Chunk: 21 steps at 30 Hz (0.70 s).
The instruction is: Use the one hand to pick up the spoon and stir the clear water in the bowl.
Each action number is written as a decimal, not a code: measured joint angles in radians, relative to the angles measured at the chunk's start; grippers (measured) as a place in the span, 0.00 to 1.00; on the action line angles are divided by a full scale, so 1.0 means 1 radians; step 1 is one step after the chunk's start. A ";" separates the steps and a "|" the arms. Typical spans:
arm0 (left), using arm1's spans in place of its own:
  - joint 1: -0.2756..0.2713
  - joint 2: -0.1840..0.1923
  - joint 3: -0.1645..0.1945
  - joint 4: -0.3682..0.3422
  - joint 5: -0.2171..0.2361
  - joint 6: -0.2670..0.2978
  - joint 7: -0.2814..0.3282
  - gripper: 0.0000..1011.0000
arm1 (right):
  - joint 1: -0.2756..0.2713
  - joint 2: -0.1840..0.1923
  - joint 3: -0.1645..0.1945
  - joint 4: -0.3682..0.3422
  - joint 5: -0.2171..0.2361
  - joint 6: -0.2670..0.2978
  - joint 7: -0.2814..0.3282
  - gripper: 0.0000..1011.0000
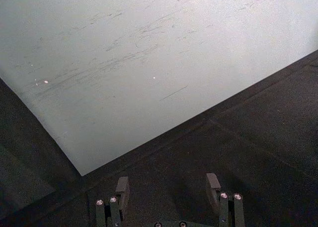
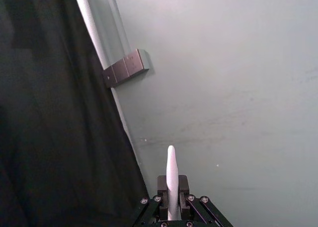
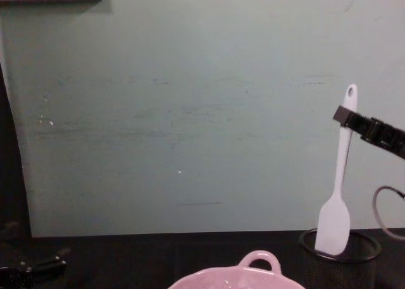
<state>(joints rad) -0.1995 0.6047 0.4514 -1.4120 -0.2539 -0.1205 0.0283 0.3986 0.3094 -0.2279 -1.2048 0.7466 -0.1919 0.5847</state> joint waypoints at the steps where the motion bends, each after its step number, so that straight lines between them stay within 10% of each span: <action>1: 0.000 0.000 0.000 0.000 0.000 0.000 0.000 1.00 | 0.004 -0.004 -0.003 0.015 0.003 0.000 0.007 0.13; 21: 0.000 0.000 0.000 0.000 0.000 0.000 0.000 1.00 | 0.020 -0.023 -0.034 0.149 0.031 0.038 0.055 0.13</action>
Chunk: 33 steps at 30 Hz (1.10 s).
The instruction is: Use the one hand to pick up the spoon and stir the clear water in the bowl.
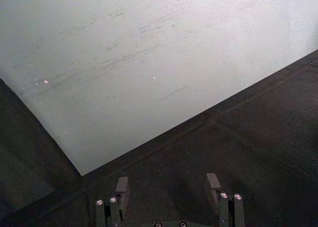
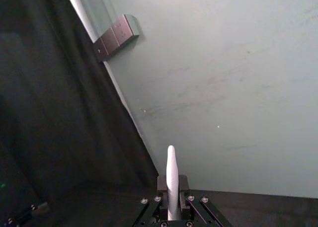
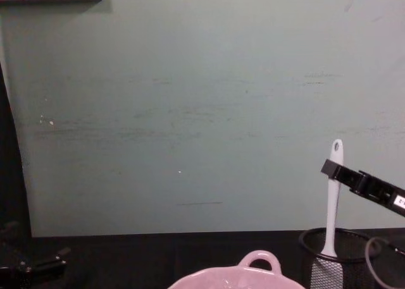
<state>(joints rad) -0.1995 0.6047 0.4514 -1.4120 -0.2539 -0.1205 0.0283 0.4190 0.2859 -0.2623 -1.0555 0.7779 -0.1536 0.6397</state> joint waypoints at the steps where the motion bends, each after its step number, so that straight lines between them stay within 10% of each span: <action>1: 0.000 0.000 0.000 0.000 0.000 0.000 0.000 1.00 | -0.001 0.000 0.000 0.001 0.000 0.001 0.000 0.13; 21: 0.000 0.000 0.000 0.000 0.000 0.000 0.000 1.00 | -0.006 0.005 0.000 0.008 0.011 0.014 0.005 0.15; 33: 0.000 0.000 0.000 0.000 0.000 0.000 0.000 1.00 | -0.007 0.005 0.000 0.006 0.009 0.010 0.004 0.51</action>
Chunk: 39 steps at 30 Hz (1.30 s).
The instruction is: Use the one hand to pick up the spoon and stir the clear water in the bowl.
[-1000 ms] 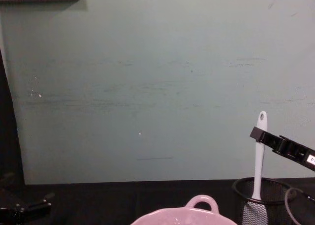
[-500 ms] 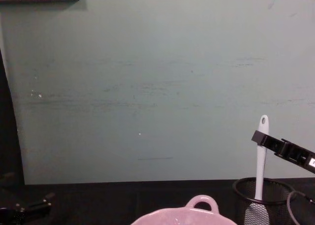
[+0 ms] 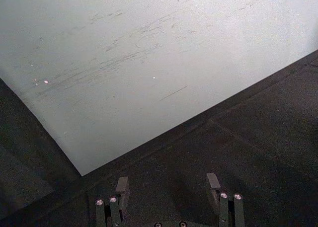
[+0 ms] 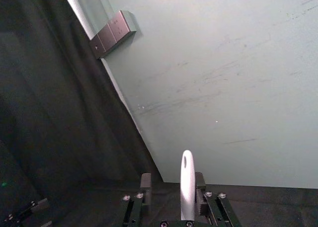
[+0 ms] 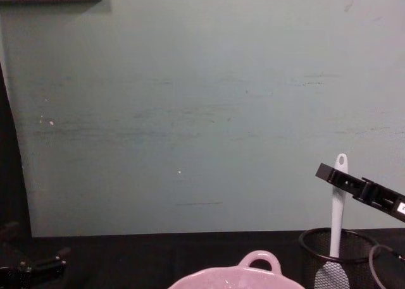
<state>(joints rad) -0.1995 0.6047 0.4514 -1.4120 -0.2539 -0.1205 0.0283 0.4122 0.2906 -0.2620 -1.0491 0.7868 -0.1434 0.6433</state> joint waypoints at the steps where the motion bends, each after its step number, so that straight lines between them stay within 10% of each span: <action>1: 0.000 0.000 0.000 0.000 0.000 0.000 0.000 1.00 | 0.000 0.000 0.000 0.000 0.000 0.000 0.000 0.54; 17: 0.000 0.000 0.000 0.000 0.000 0.000 0.000 1.00 | 0.000 0.000 0.000 -0.001 -0.002 -0.002 -0.001 0.98; 29: 0.000 0.000 0.000 0.000 0.000 0.000 0.000 1.00 | -0.010 0.021 -0.004 -0.026 -0.039 -0.034 -0.015 0.99; 39: 0.000 0.000 0.000 0.000 0.000 0.000 0.000 1.00 | -0.064 0.093 -0.006 -0.121 -0.185 -0.106 -0.080 0.99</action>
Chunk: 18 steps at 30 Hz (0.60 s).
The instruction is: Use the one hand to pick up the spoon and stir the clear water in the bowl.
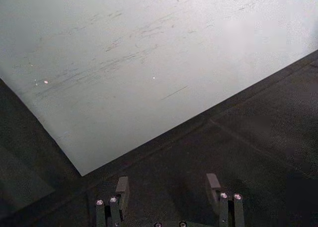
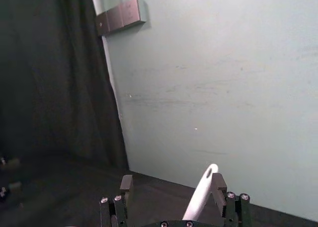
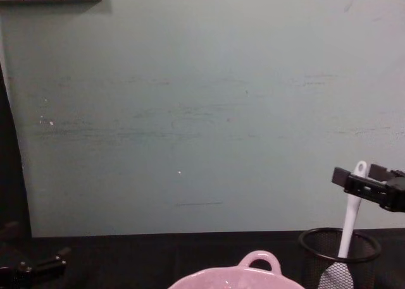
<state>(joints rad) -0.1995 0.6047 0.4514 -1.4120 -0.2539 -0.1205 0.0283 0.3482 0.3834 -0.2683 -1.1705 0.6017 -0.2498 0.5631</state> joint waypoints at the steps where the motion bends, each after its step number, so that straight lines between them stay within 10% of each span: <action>1: 0.000 0.000 0.000 0.000 0.000 0.000 0.000 1.00 | -0.009 0.012 0.001 -0.014 -0.024 -0.011 -0.008 0.99; 18: 0.000 0.000 0.000 0.000 0.000 0.000 0.000 1.00 | 0.033 0.033 -0.023 0.052 -0.255 -0.144 -0.041 0.99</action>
<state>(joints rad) -0.1996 0.6047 0.4514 -1.4120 -0.2539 -0.1205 0.0283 0.3816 0.4160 -0.2911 -1.1190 0.3465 -0.3939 0.5224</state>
